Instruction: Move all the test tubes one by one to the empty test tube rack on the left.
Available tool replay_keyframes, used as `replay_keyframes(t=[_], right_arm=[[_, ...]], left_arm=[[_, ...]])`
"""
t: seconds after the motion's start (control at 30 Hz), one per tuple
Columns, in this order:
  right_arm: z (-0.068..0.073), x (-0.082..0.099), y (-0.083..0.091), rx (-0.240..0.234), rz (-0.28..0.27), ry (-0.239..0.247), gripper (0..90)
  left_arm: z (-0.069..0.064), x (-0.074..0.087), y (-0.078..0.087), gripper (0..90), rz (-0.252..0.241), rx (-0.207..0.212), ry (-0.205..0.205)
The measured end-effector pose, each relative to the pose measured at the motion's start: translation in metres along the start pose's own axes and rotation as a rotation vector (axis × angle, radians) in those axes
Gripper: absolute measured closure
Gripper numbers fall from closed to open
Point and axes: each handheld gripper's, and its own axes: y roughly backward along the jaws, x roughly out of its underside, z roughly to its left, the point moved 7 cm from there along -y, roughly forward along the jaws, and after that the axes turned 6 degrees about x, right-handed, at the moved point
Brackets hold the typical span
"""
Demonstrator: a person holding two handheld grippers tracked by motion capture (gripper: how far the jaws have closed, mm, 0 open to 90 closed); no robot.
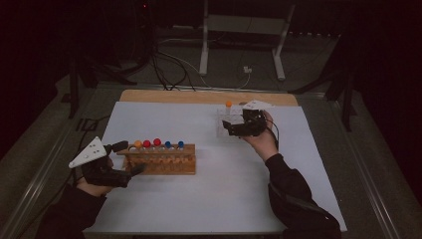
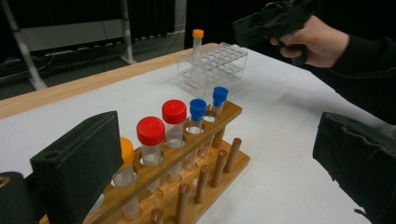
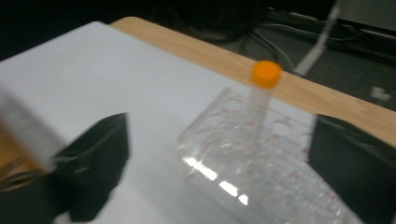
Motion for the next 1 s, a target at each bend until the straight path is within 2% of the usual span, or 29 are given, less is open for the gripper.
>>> replay_keyframes(t=[0.07, 0.17, 0.3, 0.37, 0.57, 0.73, 0.83, 1.0], right_arm=[[-0.006, 0.0, -0.013, 0.017, 0.02, -0.021, 16.7], [-0.015, 0.001, -0.027, 0.053, 0.056, -0.045, 31.5], [-0.027, 0.003, -0.044, 0.076, 0.095, -0.079, 41.6], [-0.029, 0.003, -0.049, 0.074, 0.103, -0.084, 45.0], [-0.025, -0.002, -0.063, 0.065, 0.137, -0.05, 54.1], [-0.021, -0.004, -0.07, 0.101, 0.155, -0.006, 64.9], [-0.021, -0.004, -0.073, 0.119, 0.163, -0.006, 72.9], [-0.022, -0.006, -0.071, 0.127, 0.153, -0.016, 74.0]], left_arm=[[0.001, 0.001, 0.0, 2.2, 0.001, -0.01, 0.001], [0.002, 0.001, 0.0, 2.1, 0.001, -0.009, 0.005], [0.002, 0.002, 0.0, 2.2, 0.003, -0.002, 0.009], [0.002, 0.003, -0.001, 2.2, 0.009, -0.005, 0.002], [0.001, 0.004, -0.003, 2.2, 0.021, 0.0, -0.002], [0.001, 0.004, -0.003, 2.2, 0.024, -0.006, -0.004], [0.002, 0.004, -0.002, 2.2, 0.022, -0.006, -0.006], [0.002, 0.005, -0.003, 2.2, 0.027, -0.004, -0.003]])
